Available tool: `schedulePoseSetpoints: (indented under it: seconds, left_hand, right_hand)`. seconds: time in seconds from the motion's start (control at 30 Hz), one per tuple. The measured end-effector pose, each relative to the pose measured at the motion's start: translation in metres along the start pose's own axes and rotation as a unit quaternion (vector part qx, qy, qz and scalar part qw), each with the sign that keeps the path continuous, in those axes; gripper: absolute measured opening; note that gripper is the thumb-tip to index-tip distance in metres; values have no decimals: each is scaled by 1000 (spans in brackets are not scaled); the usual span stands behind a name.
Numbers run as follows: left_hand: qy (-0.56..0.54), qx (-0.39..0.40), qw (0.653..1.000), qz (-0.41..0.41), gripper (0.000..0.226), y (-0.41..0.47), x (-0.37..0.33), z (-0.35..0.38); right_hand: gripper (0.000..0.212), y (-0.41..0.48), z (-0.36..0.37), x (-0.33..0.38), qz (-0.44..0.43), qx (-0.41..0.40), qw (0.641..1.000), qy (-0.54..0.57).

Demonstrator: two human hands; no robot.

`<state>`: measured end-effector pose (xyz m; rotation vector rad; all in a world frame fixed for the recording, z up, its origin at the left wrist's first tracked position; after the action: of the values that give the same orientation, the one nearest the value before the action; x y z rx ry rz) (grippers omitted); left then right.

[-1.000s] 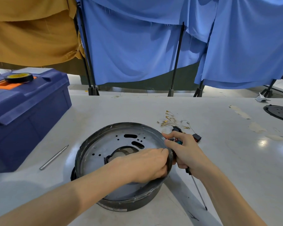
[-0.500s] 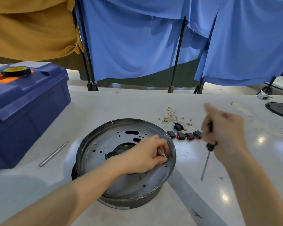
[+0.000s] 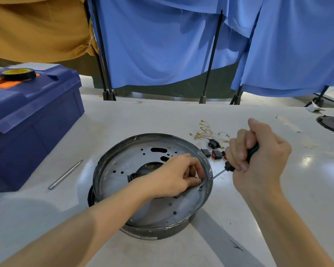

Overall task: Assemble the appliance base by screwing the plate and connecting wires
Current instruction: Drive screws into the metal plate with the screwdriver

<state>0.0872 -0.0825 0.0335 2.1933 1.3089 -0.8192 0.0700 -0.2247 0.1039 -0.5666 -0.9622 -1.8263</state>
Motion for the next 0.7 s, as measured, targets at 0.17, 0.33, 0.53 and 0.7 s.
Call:
schedulePoseSetpoints:
  seconds: [0.17,0.33,0.53,0.7]
  left_hand:
    - [-10,5,1000,-3,8,-1,0,0]
    - [-68,19,997,-11,8,-3,-1,0]
    - [-267,60,962,13,28,-8,-12,-10]
    - [-355,71,930,57,25,-8,-18,-10]
  right_hand:
    - [49,-1,1,-1,-7,10,1000,-10]
    - [48,-11,13,1,-38,86,995,-40]
    - [36,-18,31,3,-57,240,952,-180]
    - [14,-25,41,4,-95,298,892,-326]
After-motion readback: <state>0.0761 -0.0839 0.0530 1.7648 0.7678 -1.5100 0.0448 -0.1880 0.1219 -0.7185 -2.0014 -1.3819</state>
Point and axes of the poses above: each hand's wrist, its own y-axis towards the middle knuckle, its own z-axis out of the palm, x = y × z, the point moved 6 cm from there along y, towards the middle knuckle, and after that the axes turned 2 degrees about -z, right-handed, at the moved point
